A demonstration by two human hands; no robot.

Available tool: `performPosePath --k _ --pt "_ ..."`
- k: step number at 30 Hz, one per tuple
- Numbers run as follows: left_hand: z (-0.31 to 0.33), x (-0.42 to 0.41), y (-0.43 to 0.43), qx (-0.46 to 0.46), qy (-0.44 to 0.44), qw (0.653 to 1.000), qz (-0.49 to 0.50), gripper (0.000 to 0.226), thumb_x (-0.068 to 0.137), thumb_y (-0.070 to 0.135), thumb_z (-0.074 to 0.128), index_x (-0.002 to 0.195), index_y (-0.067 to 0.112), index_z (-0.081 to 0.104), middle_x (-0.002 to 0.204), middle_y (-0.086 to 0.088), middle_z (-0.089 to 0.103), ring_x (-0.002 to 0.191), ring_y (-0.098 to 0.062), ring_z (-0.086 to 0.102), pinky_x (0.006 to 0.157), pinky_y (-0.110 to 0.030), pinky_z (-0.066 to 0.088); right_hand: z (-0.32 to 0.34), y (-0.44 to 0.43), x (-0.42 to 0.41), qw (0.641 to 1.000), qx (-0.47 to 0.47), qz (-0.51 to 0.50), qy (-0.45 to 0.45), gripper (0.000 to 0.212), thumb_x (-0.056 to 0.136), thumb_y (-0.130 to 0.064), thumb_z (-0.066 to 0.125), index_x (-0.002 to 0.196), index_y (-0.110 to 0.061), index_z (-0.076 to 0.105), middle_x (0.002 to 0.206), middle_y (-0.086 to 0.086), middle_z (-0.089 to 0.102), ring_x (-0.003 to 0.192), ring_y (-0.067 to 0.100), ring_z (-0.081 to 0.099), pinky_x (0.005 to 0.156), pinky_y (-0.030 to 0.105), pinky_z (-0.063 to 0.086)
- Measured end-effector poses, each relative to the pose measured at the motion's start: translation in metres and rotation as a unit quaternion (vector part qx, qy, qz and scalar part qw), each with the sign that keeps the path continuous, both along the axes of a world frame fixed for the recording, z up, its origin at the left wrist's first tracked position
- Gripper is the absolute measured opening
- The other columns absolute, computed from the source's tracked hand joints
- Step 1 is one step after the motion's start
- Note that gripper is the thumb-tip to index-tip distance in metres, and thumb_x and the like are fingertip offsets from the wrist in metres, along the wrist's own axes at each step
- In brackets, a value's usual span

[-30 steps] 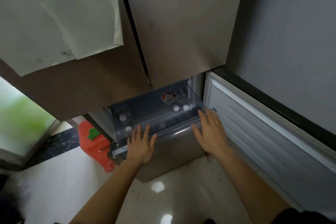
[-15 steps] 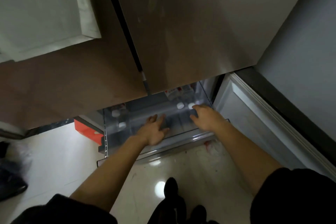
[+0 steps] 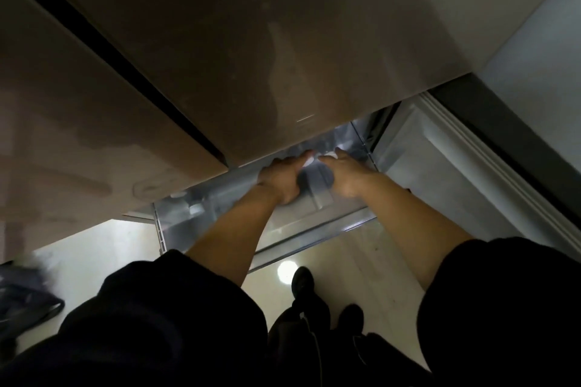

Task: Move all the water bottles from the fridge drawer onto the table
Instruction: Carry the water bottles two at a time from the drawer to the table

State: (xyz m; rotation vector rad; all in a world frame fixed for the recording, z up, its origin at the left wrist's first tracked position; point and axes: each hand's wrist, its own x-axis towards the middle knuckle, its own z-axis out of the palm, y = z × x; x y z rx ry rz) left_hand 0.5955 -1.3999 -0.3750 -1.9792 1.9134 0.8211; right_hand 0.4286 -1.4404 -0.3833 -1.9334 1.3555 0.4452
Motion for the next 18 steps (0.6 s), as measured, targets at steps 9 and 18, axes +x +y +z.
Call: performPosePath --k 9,18 --pt "0.001 0.032 0.045 -0.003 0.05 0.994 0.094 0.05 0.096 0.024 0.051 0.144 0.029 0.039 0.134 -0.018 0.056 0.115 -0.039 0.055 0.096 -0.041 0.048 0.005 -0.004 0.008 0.999 0.005 0.026 0.034 0.087 0.089 0.011 0.048 0.155 -0.042 0.023 0.166 0.008 0.008 0.145 0.037 0.033 0.109 0.043 0.043" --pt "0.028 0.033 0.092 0.004 0.042 0.992 0.117 0.04 0.097 0.03 0.05 0.136 0.029 0.043 0.133 -0.016 0.057 0.115 -0.035 0.057 0.093 -0.037 0.043 0.038 0.028 0.008 0.989 0.059 0.115 0.073 0.044 0.095 -0.023 0.056 0.139 -0.018 0.055 0.141 0.011 0.053 0.121 0.028 0.056 0.105 0.037 0.046"
